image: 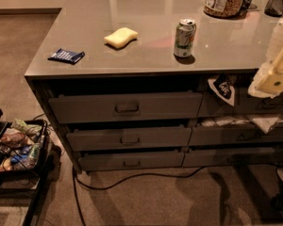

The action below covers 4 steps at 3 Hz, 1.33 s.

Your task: Open top drawer

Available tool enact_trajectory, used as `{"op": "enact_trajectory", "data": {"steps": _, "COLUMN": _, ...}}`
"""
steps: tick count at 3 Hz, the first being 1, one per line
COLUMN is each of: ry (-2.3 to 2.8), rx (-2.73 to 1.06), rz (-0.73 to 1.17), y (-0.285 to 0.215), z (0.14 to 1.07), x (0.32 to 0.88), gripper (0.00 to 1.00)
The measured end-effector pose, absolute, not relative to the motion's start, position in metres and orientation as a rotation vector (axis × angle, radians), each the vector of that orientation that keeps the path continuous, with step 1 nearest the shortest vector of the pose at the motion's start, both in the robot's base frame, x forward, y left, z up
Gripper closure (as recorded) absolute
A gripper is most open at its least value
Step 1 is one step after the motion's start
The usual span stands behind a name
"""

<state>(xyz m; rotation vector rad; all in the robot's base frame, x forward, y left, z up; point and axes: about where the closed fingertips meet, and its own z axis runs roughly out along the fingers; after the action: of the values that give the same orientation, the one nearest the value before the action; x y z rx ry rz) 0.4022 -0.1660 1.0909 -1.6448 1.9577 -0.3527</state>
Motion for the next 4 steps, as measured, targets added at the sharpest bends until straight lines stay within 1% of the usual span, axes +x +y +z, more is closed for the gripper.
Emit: {"op": "enact_trajectory", "data": {"steps": 4, "ry": 1.958, "rx": -1.645, "rz": -0.353, "y": -0.166, "z": 1.0909, "x": 0.4022, "gripper": 0.0}}
